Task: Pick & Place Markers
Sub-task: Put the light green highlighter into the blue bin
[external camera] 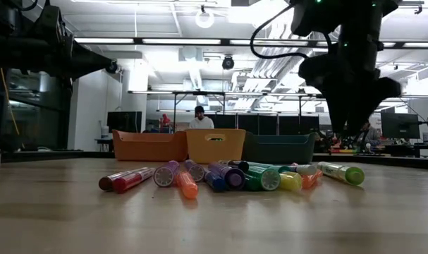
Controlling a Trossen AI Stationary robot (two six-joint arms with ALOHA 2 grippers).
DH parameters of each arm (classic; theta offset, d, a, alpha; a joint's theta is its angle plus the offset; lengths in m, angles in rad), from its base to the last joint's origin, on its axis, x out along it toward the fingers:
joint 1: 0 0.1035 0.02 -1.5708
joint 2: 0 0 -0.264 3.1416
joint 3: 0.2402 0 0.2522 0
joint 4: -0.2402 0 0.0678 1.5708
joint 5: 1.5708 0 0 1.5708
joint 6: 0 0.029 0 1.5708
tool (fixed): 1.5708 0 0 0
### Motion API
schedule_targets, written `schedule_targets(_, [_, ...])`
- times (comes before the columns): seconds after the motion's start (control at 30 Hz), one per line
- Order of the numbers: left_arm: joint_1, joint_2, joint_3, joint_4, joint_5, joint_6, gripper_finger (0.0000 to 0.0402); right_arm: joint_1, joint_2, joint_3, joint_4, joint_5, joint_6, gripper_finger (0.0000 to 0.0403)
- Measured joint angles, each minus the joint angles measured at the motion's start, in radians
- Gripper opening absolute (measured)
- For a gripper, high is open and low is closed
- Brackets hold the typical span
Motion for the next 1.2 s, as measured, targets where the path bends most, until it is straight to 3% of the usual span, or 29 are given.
schedule_targets(0.13, [0.0, 0.0, 0.0, 0.0, 0.0, 0.0, 0.0003, 0.013, 0.045, 0.0, 0.036, -0.049, 0.137, 0.0238])
schedule_targets(0.27, [0.0, 0.0, 0.0, 0.0, 0.0, 0.0, 0.0003, 0.016, 0.102, 0.0, 0.156, -0.091, 0.173, 0.0253])
schedule_targets(0.5, [0.0, 0.0, 0.0, 0.0, 0.0, 0.0, 0.0003, 0.028, 0.167, 0.0, 0.247, -0.158, 0.245, 0.0254])
schedule_targets(0.87, [0.0, 0.0, 0.0, 0.0, 0.0, 0.0, 0.0003, 0.035, 0.185, 0.0, 0.225, -0.112, 0.279, 0.0254])
schedule_targets(1.2, [0.0, 0.0, 0.0, 0.0, 0.0, 0.0, 0.0003, 0.039, 0.242, 0.002, 0.225, -0.133, 0.276, 0.0254])
